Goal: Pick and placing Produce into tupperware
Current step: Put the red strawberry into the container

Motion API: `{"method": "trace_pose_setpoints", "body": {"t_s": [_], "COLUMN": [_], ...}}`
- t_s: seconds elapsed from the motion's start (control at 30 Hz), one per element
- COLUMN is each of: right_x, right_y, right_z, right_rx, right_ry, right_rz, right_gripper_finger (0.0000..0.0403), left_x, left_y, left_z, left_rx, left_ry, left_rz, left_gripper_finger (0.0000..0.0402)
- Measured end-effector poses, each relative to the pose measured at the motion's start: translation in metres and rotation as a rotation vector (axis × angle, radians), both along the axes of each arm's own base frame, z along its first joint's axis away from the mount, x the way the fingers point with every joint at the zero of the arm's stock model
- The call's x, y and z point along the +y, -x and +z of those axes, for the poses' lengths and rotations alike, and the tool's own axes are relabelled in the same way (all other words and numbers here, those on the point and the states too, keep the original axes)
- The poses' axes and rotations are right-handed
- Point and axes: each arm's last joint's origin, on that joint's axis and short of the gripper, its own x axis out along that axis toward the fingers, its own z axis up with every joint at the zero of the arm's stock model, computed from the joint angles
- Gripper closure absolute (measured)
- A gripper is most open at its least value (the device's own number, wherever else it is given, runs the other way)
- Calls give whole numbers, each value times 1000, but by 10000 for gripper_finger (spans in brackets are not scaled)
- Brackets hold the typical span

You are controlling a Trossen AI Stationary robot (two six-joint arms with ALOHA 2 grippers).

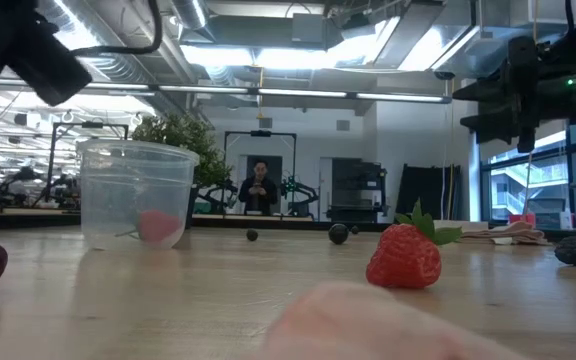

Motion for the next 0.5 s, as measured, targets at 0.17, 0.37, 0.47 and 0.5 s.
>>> {"method": "trace_pose_setpoints", "body": {"t_s": [0.17, 0.37, 0.47, 0.5], "right_x": [0, 0, 0, 0], "right_y": [0, 0, 0, 0], "right_z": [0, 0, 0, 0], "right_rx": [-16, -16, -16, -16], "right_ry": [-20, -20, -20, -20], "right_rz": [3, 3, 3, 3], "right_gripper_finger": [108, 108, 108, 108], "left_x": [-1, -1, 0, -1], "left_y": [5, 4, 5, 5], "left_z": [-17, -24, -24, -24], "left_rx": [3, -27, -24, -25], "left_ry": [65, 72, 68, 69], "left_rz": [0, 7, 8, 7], "left_gripper_finger": [143, 155, 171, 176]}}
